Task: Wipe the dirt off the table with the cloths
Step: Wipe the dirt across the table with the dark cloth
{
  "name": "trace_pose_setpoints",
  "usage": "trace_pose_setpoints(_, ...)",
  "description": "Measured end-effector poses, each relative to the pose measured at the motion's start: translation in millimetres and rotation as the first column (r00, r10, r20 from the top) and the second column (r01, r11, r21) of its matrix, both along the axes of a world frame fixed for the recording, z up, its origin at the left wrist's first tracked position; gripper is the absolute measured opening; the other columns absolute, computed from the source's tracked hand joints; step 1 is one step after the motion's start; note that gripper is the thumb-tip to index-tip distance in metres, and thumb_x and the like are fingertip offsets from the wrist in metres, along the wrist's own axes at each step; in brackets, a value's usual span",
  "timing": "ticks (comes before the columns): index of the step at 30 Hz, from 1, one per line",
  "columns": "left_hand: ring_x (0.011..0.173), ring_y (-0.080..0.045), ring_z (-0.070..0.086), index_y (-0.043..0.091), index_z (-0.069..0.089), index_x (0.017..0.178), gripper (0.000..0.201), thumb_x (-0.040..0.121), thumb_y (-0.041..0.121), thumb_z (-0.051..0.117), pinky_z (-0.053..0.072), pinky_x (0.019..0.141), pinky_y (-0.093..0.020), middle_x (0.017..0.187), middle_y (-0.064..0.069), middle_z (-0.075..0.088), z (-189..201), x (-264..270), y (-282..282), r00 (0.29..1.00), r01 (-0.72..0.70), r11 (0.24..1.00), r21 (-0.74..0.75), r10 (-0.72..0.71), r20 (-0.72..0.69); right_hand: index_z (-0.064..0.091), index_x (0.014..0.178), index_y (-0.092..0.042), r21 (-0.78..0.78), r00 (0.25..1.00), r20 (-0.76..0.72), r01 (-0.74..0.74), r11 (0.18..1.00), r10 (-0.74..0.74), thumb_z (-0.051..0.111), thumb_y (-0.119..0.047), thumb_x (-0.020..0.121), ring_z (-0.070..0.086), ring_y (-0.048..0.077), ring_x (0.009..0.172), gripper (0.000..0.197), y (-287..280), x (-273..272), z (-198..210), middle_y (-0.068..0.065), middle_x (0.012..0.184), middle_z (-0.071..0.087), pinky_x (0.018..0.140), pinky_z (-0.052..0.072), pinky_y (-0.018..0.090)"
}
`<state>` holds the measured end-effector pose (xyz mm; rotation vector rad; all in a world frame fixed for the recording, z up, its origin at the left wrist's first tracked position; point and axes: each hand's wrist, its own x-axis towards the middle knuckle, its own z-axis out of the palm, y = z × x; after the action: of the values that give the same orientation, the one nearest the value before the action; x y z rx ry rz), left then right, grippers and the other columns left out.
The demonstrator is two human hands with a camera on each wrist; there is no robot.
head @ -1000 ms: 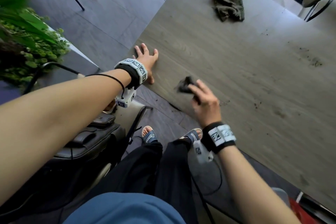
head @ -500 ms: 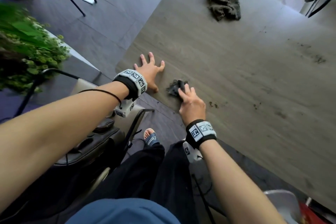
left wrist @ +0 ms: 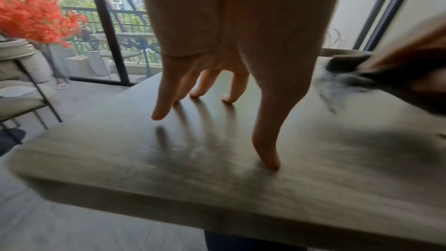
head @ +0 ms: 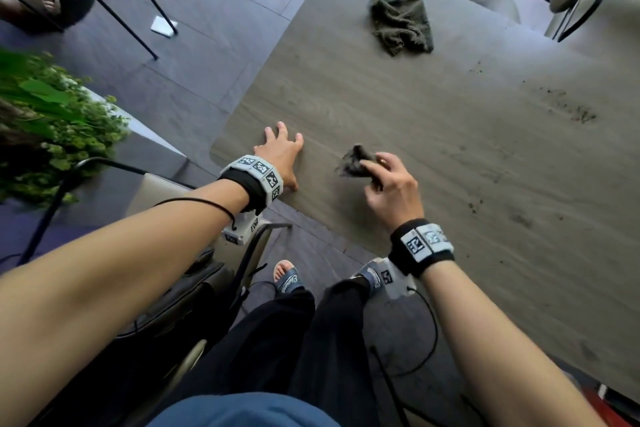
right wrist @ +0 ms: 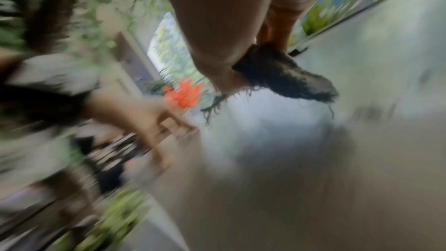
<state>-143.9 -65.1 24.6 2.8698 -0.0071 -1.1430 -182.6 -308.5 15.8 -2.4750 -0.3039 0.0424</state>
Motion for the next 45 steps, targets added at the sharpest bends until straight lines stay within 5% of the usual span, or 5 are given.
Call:
trace_pose_setpoints(11, 0.142, -0.064, -0.011, 0.05, 0.007, 0.156, 0.128, 0.062, 0.046, 0.093, 0.023, 0.103, -0.082, 0.164, -0.009, -0.026, 0, 0, -64, 0.997, 0.01, 0.997, -0.08, -0.017, -0.081, 0.063, 0.126, -0.027, -0.389, 0.981, -0.167, 0.022, 0.921, -0.094, 0.061, -0.01, 0.083, 0.06, 0.029, 0.115, 0.047, -67, 51, -22, 0.004, 0.139, 0.055, 0.095, 0.05, 0.041)
trace_pose_setpoints(18, 0.142, -0.063, -0.015, 0.051, 0.009, 0.156, 0.125, 0.064, 0.042, 0.093, 0.021, 0.104, -0.082, 0.164, -0.007, -0.027, 2, 0, -65, 0.996, -0.019, 0.995, -0.094, 0.01, -0.093, 0.074, 0.104, -0.024, -0.294, 0.992, -0.09, -0.107, 0.95, 0.084, 0.073, 0.0, 0.065, 0.068, 0.028, 0.102, 0.046, -38, -47, -27, 0.004, 0.124, 0.066, 0.067, 0.058, 0.038)
trace_pose_setpoints(28, 0.143, -0.061, -0.017, 0.053, 0.009, 0.155, 0.123, 0.065, 0.043, 0.092, 0.019, 0.106, -0.081, 0.164, -0.005, -0.029, 1, -1, -66, 0.996, -0.028, 0.995, -0.096, 0.019, -0.092, 0.074, 0.101, -0.025, -0.057, 0.881, -0.348, -0.362, 0.931, 0.321, 0.059, -0.003, 0.071, 0.067, 0.027, 0.102, 0.04, 7, -157, -26, 0.001, 0.112, 0.069, 0.071, 0.058, 0.039)
trace_pose_setpoints(36, 0.143, -0.06, -0.017, 0.054, 0.007, 0.155, 0.125, 0.064, 0.044, 0.092, 0.018, 0.105, -0.081, 0.164, -0.004, -0.028, 0, -3, -64, 0.996, -0.031, 0.994, -0.106, 0.022, -0.083, 0.076, 0.103, -0.017, 0.149, 0.998, 0.003, 0.066, 0.987, -0.068, 0.06, 0.002, 0.067, 0.067, 0.021, 0.107, 0.043, -34, -31, -4, 0.007, 0.115, 0.07, 0.097, 0.05, 0.032)
trace_pose_setpoints(45, 0.143, -0.06, -0.019, 0.054, 0.007, 0.155, 0.126, 0.064, 0.043, 0.093, 0.018, 0.105, -0.081, 0.164, -0.003, -0.028, -3, -4, -62, 0.996, -0.047, 0.992, -0.118, 0.038, -0.078, 0.068, 0.121, -0.031, -0.17, 0.928, -0.198, 0.284, 0.944, -0.315, 0.06, -0.013, 0.078, 0.056, 0.022, 0.123, 0.047, -65, 12, -31, -0.002, 0.139, 0.056, 0.103, 0.042, 0.033)
